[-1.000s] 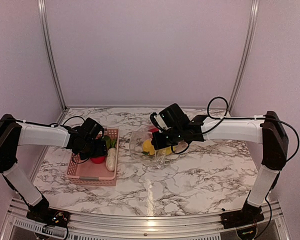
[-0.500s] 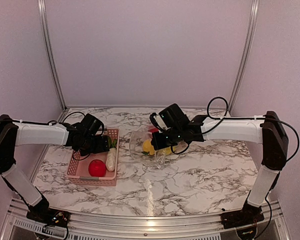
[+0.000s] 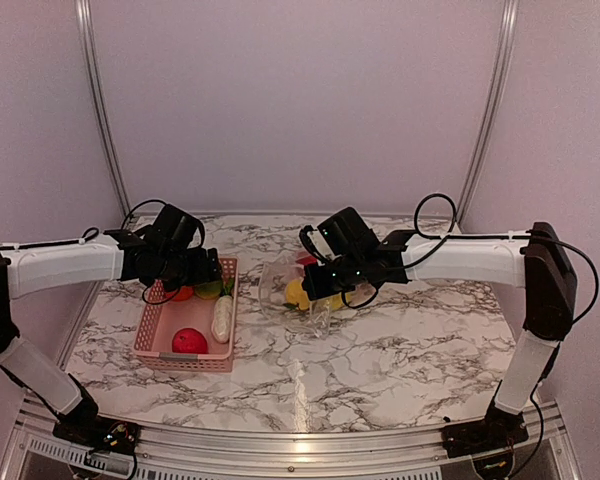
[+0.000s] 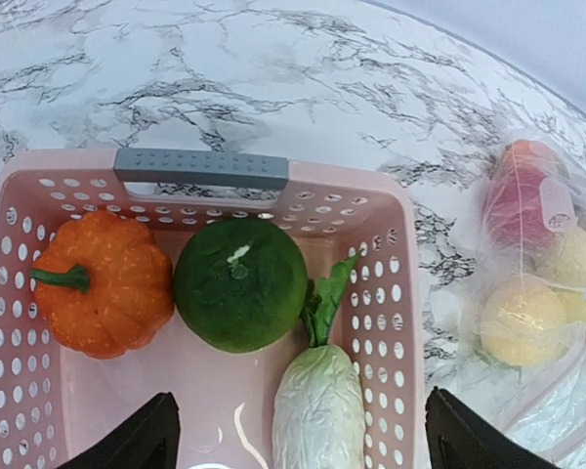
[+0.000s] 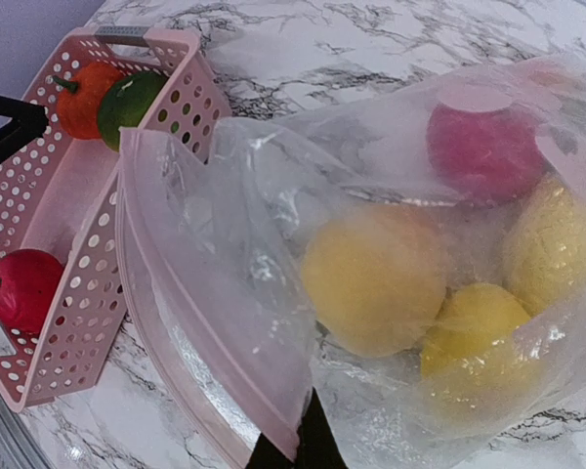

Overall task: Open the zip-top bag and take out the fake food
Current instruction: Place the fake fruit in the bin, then pick up the fake fruit from the zipper food storage bag.

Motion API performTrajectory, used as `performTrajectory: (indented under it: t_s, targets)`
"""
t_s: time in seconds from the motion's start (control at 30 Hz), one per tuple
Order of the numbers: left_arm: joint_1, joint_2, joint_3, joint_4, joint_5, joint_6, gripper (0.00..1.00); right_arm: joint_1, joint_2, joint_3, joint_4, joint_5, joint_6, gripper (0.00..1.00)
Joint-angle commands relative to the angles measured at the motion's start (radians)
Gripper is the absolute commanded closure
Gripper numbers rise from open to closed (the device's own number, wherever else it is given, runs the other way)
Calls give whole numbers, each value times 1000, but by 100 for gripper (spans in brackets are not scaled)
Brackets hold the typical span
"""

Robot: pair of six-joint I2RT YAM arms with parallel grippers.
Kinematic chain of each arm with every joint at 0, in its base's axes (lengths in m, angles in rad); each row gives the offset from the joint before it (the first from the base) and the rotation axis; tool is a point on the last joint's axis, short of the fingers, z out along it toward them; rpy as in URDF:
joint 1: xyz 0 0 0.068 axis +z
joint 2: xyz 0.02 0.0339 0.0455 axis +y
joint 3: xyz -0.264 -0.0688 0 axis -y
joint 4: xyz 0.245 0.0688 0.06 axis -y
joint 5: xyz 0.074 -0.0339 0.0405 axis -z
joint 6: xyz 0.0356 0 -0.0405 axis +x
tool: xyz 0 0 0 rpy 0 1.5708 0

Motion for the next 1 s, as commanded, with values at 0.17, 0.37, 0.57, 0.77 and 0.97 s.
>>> performTrajectory:
  t_s: [0.17, 0.37, 0.57, 0.77, 0.97]
  targets:
    - [-147, -7, 80, 9, 49, 19, 20, 3, -20, 37, -14, 54, -2, 100]
    - [-231, 44, 93, 95, 110, -12, 35, -8, -16, 33, -10, 68, 5, 100]
    - [-290, 108, 125, 167, 137, -16, 41, -18, -13, 25, -8, 76, 13, 100]
    - [-320, 218, 205, 202, 171, -5, 42, -29, -13, 6, 4, 75, 27, 100]
    - [-321, 347, 308, 201, 131, -4, 44, -45, -8, -17, 30, 65, 43, 100]
